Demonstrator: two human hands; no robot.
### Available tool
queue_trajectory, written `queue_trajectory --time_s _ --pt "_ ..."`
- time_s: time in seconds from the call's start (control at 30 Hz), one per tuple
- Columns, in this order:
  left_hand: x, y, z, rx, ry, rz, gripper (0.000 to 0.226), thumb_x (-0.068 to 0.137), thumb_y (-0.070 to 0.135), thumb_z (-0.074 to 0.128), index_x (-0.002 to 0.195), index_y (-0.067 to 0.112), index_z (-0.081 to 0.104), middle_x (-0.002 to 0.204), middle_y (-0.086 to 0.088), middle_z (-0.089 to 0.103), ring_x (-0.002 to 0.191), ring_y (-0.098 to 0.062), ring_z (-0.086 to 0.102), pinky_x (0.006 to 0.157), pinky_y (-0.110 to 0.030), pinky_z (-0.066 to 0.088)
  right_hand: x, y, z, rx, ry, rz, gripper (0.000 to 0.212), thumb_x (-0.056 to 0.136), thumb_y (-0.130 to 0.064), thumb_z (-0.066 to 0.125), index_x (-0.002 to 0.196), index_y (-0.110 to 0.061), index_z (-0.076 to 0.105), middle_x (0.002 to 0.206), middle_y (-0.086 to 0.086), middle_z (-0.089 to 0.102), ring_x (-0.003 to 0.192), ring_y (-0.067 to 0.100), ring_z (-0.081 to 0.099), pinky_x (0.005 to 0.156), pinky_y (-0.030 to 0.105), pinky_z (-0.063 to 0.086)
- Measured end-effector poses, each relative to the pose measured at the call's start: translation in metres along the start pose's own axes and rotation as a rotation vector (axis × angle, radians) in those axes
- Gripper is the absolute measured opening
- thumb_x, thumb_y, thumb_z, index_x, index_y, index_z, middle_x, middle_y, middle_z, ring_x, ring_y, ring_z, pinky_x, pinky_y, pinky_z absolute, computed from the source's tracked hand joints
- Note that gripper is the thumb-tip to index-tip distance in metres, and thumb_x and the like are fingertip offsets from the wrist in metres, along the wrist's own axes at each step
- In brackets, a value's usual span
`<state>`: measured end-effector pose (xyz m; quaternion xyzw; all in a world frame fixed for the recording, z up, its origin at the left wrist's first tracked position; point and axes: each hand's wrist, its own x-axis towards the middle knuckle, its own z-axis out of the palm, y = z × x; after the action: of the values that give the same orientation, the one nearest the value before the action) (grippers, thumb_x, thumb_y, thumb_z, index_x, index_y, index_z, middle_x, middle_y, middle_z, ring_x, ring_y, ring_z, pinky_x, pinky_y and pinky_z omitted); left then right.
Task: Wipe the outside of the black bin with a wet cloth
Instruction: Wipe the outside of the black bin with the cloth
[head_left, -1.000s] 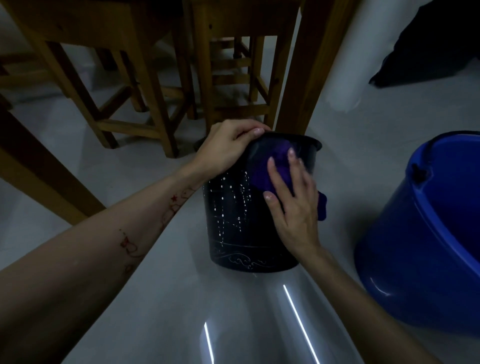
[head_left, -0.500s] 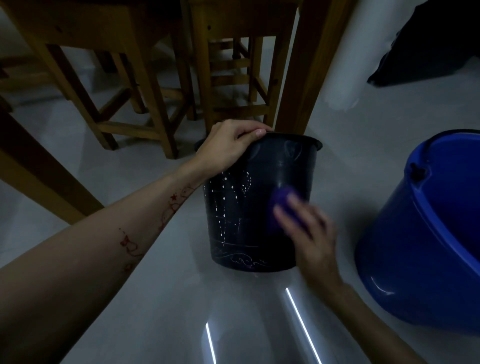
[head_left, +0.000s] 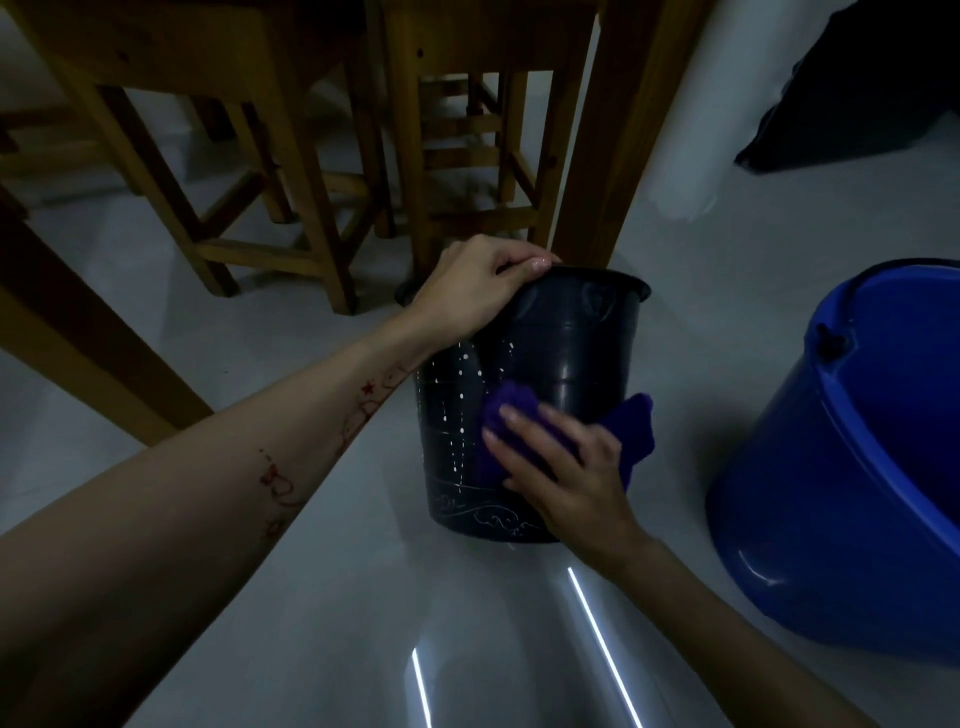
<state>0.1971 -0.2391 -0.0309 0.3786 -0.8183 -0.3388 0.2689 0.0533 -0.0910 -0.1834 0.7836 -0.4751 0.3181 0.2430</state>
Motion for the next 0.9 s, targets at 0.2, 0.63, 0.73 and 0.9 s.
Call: queue_trajectory --time_s 0.2,0.63,0.73,0.9 --pt "-0.01 -0.008 -0.018 0.271 0.053 -0.038 0.045 0.096 0.06 0.04 0.112 0.025 0.062 0.123 0.0 0.052 0.116 -0.014 0.045 0.099 -0.033 0.039 -0.055 -0.01 -0.011 -0.027 -0.232 -0.253 0.061 0.088 -0.015 0.057 0.145 -0.027 0.042 0.157 -0.007 0.029 0.139 0.023 0.034 0.106 0.039 0.027" --pt "-0.004 -0.015 0.003 -0.056 0.104 0.041 0.015 0.098 0.031 0.057 0.105 0.023 0.069 0.096 0.016 0.066 0.089 0.013 0.061 0.076 -0.005 0.048 0.055 0.039 -0.008 0.138 0.144 0.455 0.043 0.1 -0.018 0.05 0.142 -0.02 0.044 0.152 0.013 0.033 0.132 0.03 0.038 0.112 0.037 0.028" --pt "-0.004 -0.017 0.009 -0.073 0.123 0.025 0.017 0.098 0.029 0.058 0.104 0.019 0.071 0.091 0.018 0.066 0.084 0.016 0.061 0.078 -0.005 0.048 0.057 0.018 0.002 0.142 0.046 0.353 0.042 0.099 -0.025 0.05 0.141 -0.025 0.045 0.151 0.01 0.033 0.126 0.03 0.042 0.105 0.039 0.029" --pt "-0.006 -0.024 0.01 -0.065 0.158 -0.006 0.015 0.096 0.032 0.06 0.102 0.025 0.071 0.096 0.01 0.071 0.093 0.001 0.067 0.083 -0.02 0.054 0.028 -0.007 -0.007 0.157 -0.028 0.19 0.035 0.101 -0.031 0.049 0.135 -0.025 0.054 0.147 0.007 0.045 0.121 0.026 0.046 0.094 0.042 0.038"
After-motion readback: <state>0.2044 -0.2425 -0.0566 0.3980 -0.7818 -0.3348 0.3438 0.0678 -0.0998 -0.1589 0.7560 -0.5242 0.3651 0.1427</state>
